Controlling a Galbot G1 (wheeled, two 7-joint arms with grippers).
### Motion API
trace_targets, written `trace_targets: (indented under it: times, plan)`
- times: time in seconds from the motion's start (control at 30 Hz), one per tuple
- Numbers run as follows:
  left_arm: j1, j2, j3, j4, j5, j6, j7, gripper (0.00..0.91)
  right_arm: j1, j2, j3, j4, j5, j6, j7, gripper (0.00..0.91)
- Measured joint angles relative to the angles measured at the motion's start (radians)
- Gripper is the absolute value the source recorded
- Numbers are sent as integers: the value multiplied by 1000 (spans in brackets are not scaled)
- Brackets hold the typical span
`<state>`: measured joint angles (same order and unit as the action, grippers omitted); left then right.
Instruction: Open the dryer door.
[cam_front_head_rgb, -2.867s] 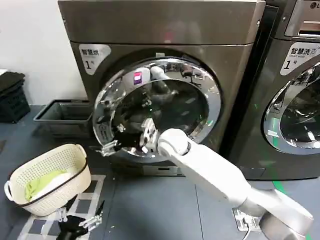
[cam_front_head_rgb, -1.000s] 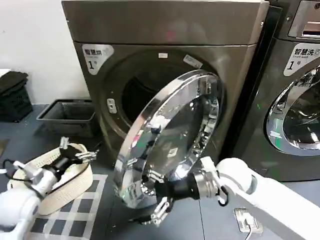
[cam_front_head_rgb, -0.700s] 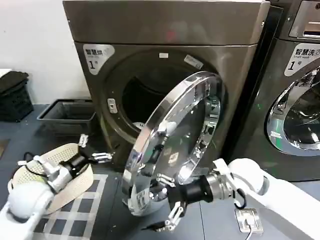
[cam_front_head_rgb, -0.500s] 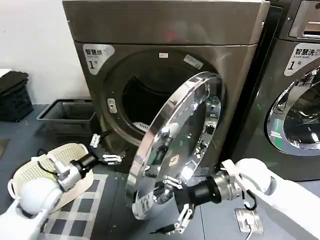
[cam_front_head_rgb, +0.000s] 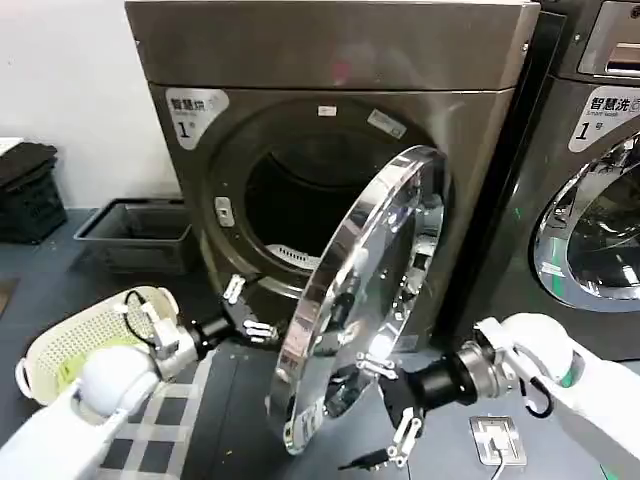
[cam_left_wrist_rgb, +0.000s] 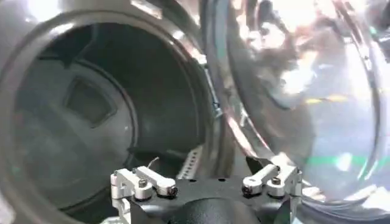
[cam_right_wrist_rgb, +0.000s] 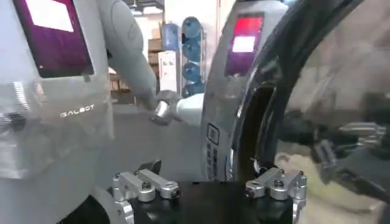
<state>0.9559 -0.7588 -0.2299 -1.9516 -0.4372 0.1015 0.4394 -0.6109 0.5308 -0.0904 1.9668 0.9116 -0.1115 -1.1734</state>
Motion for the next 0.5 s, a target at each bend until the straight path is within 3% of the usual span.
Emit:
trace_targets:
  times: [0.5]
  plan:
    - [-135, -40, 200, 20, 20, -15, 12, 907, -322, -96, 337, -29, 0, 81, 45, 907]
